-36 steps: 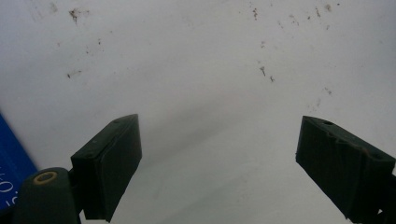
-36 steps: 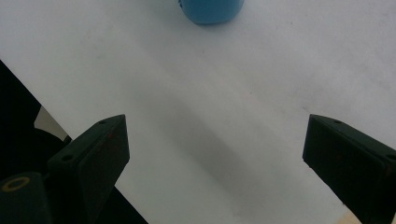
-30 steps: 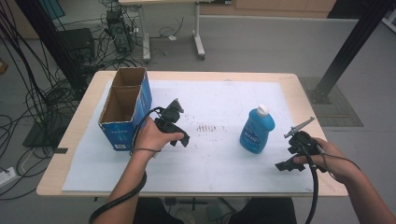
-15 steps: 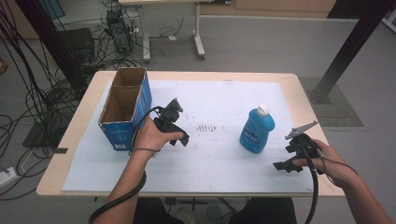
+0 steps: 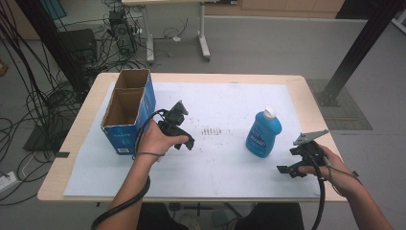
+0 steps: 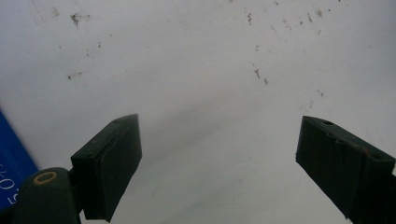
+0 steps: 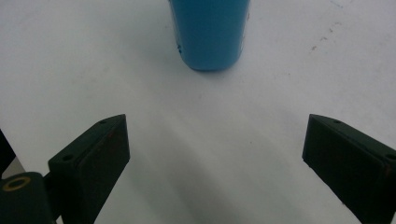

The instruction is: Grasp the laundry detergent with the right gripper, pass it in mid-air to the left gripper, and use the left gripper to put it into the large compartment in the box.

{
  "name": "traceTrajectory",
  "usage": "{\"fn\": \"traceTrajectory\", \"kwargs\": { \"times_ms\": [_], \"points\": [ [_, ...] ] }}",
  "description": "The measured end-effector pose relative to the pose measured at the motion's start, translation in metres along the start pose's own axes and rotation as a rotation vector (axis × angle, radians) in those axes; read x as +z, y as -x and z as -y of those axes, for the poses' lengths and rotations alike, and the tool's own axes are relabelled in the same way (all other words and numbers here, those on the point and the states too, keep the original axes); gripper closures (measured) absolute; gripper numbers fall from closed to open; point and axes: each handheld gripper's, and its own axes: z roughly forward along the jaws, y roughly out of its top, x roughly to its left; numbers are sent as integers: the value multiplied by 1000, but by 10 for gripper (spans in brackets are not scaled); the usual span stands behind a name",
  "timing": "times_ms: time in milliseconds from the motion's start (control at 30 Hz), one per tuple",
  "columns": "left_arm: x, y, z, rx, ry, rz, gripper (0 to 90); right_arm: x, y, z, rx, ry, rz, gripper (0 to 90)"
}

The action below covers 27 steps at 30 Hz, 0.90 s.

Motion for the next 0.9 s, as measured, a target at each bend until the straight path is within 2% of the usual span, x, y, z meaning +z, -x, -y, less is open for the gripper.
{"fn": "traceTrajectory", "kwargs": {
  "times_ms": [300, 900],
  "points": [
    [0, 1, 1, -2, 3, 3, 147, 4, 0, 3, -12, 116, 13, 66],
    [1, 3, 1, 2, -1, 3, 147, 18, 2, 9, 10, 271, 27, 48]
  ]
}}
